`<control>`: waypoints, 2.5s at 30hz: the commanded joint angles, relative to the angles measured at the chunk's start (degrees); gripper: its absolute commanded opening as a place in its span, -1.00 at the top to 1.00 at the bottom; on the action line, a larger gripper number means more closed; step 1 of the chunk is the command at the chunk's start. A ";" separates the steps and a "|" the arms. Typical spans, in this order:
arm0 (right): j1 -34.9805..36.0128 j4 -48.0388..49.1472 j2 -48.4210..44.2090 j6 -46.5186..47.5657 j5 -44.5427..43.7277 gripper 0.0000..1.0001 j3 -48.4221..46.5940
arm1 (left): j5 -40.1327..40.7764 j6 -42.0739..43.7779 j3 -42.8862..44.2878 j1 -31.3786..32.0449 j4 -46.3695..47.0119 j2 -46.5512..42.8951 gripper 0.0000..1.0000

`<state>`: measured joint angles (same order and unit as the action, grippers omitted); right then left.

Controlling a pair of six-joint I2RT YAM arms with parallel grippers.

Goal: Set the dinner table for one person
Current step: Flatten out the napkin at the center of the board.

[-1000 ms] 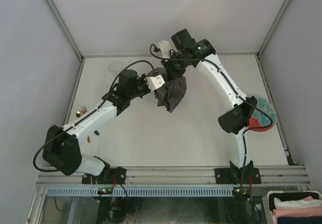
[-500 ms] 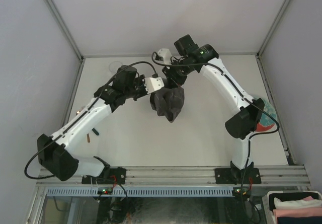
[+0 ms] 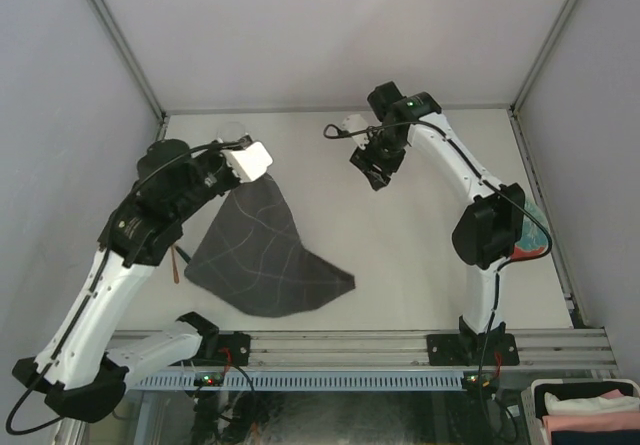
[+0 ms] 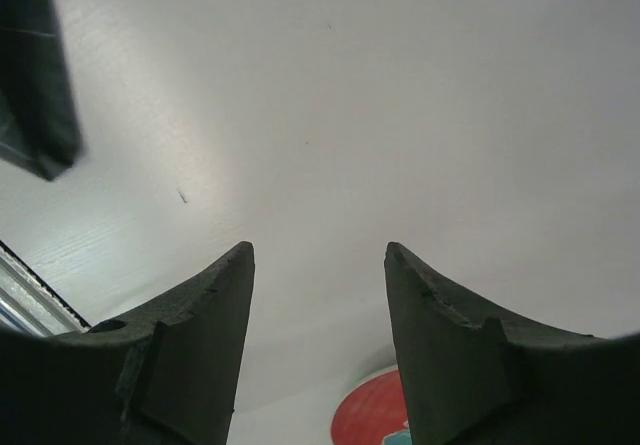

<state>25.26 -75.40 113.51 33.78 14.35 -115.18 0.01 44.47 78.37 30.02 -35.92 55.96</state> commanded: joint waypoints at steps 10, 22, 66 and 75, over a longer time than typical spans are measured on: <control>1.83 -8.69 -6.01 1.51 10.12 -0.12 -11.20 | -0.60 4.40 4.54 -1.29 0.02 7.40 1.00; 7.34 -4.84 -15.42 7.49 19.42 -0.11 3.83 | 5.18 2.71 1.79 -7.16 6.14 10.93 0.99; 17.56 21.57 -12.83 2.97 27.75 -0.23 13.00 | 8.77 -4.49 0.48 -8.77 8.85 17.55 0.99; 18.60 29.15 -5.45 -0.46 27.39 -0.23 11.18 | 7.87 -6.44 6.61 -8.72 4.79 18.87 1.00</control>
<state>44.23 -50.72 104.51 34.87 41.25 -101.25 8.71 40.38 80.95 21.45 -31.51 76.25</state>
